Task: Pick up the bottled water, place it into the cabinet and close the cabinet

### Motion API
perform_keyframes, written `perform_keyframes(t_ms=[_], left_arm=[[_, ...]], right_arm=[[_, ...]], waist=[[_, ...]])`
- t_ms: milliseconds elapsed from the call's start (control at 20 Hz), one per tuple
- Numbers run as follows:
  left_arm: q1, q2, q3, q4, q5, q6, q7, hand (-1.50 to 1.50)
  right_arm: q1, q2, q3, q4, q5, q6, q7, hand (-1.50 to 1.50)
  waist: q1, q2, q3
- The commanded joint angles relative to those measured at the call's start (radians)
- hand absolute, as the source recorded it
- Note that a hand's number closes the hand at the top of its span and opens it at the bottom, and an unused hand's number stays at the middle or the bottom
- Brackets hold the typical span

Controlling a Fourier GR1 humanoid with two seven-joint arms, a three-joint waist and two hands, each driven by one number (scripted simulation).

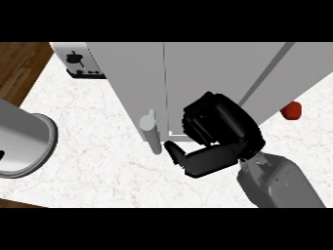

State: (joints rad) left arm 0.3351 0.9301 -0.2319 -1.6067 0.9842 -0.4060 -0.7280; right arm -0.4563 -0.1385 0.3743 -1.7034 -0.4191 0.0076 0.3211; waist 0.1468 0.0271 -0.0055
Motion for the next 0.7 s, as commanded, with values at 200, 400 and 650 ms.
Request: perform_keyframes(t_ms=[200,400,650], left_arm=[[0.022,-0.021,0.026,0.029,-0.002,-0.050,-0.023,-1.50],[0.036,-0.023,0.030,0.009,-0.011,-0.084,-0.029,-1.50],[0.029,-0.024,0.048,-0.001,0.003,-0.050,0.009,-1.50]], right_arm=[[-0.352,0.084,-0.131,0.480,0.072,-0.044,-0.052,1.50],[-0.378,0.084,-0.169,0.554,0.083,-0.038,-0.131,1.50],[-0.398,0.074,-0.192,0.606,0.075,-0.014,-0.153,1.50]], waist=[[-0.055,-0.007,0.004],[-0.040,-0.004,0.004],[-0.059,-0.005,0.005]])
